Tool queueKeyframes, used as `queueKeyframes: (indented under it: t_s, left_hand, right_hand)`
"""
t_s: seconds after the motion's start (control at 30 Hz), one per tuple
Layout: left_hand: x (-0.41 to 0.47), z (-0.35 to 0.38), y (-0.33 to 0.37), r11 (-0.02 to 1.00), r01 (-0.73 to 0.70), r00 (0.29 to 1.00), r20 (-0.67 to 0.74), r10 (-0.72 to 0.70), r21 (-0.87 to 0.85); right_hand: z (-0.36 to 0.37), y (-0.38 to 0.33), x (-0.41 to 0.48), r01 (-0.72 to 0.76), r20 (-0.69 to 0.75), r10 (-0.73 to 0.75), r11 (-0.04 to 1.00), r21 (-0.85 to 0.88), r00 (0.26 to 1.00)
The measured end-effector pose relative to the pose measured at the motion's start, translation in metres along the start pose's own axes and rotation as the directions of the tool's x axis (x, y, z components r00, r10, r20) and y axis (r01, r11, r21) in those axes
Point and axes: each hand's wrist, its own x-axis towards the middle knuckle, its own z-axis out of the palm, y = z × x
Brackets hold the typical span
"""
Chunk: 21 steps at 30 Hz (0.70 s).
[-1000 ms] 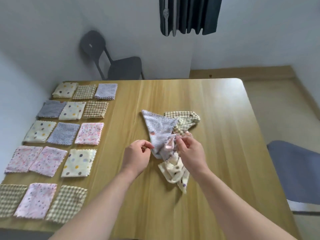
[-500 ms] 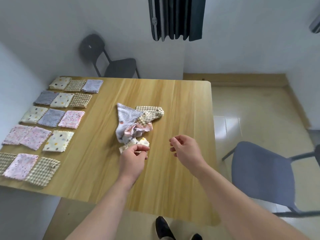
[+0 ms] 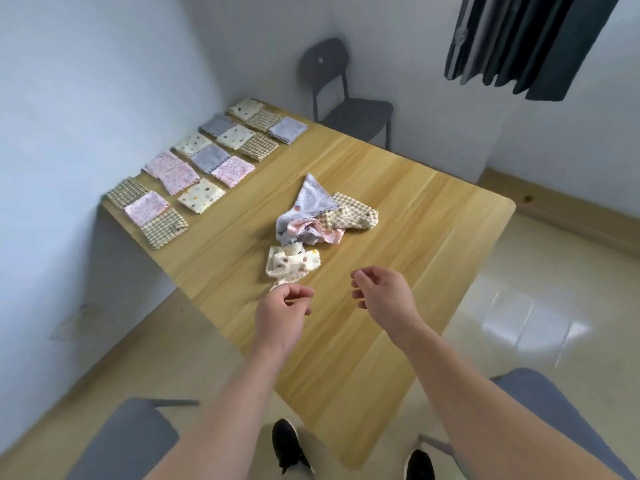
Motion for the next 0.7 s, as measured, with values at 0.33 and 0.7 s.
queueKeyframes:
  t_s: [0.33,0.7]
  left_hand:
    - [-0.051,-0.018,-0.012,0.994,0.068,0.99,-0.121,-0.079,-0.091]
    - [-0.012,0.009,-0.037,0.975,0.185,0.964,-0.168,-0.204,-0.124]
  right_hand:
    - [-0.005,-0.009,-0.034,0.082,0.177,-0.053,0.983,-0.161,0.983]
    - [-0.002,0.01,0.022,0.07,0.272,0.022,0.943,-0.324,0.962]
